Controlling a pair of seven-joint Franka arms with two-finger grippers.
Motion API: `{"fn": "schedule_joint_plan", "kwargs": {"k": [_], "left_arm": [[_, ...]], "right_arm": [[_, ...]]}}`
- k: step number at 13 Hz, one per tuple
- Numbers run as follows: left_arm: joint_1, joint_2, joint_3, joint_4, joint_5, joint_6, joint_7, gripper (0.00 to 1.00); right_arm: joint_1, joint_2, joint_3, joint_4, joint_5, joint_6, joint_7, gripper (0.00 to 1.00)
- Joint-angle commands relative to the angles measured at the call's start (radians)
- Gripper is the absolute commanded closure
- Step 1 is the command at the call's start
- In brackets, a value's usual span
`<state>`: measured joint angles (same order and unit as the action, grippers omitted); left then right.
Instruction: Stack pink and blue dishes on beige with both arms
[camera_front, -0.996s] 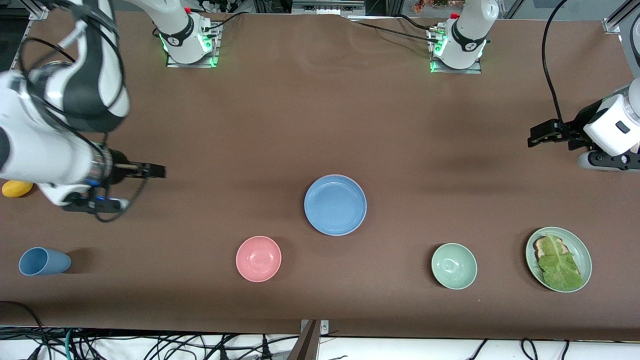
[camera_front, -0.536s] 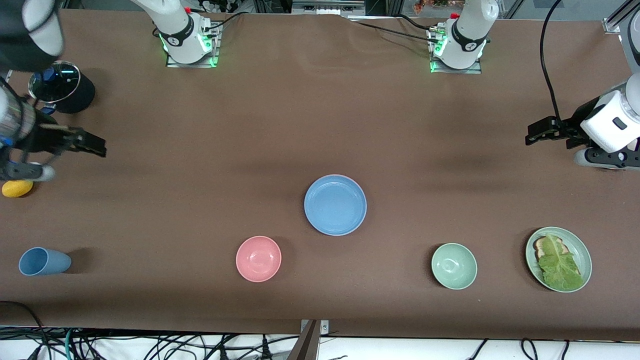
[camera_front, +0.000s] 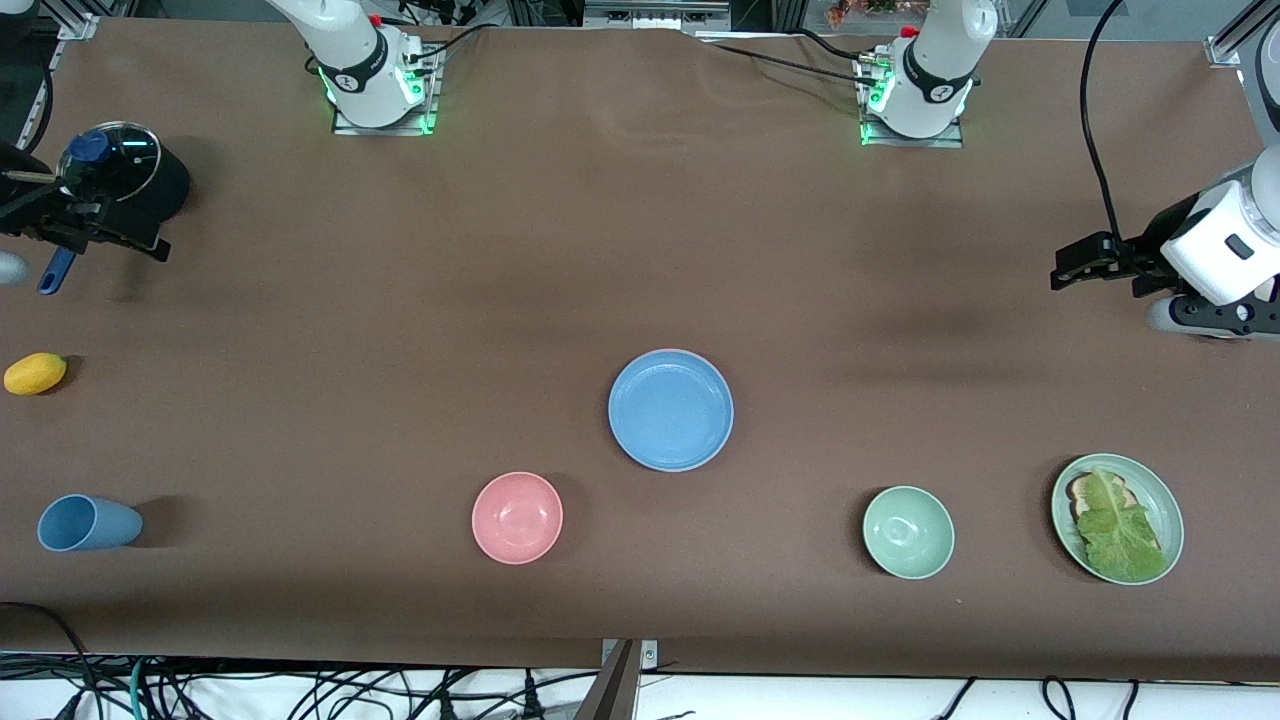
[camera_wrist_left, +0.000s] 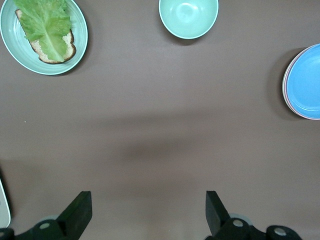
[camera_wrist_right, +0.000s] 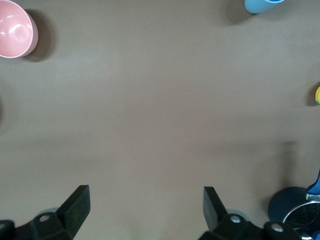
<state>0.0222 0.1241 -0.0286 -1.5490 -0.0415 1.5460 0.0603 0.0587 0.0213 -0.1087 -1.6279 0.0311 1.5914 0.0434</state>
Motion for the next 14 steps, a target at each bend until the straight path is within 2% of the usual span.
{"fn": "schedule_joint_plan", "kwargs": {"k": [1, 2, 3, 14], "left_arm": [[0.005, -0.018, -0.001, -0.01, 0.012, -0.007, 0.056, 0.0], [0.005, -0.018, -0.001, -0.01, 0.011, -0.007, 0.056, 0.0], [0.005, -0.018, -0.001, -0.01, 0.011, -0.007, 0.056, 0.0], [0.005, -0.017, -0.001, -0.011, 0.011, -0.009, 0.055, 0.0]], "right_arm": [[-0.042, -0.037, 0.065, -0.038, 0.003, 0.021, 0.004, 0.0], [-0.066, -0.038, 0.102, -0.036, -0.017, 0.021, 0.01, 0.0], [-0.072, -0.038, 0.109, -0.036, -0.028, 0.021, 0.01, 0.0], [-0.068, -0.018, 0.1, -0.003, -0.034, 0.002, 0.01, 0.0]]}}
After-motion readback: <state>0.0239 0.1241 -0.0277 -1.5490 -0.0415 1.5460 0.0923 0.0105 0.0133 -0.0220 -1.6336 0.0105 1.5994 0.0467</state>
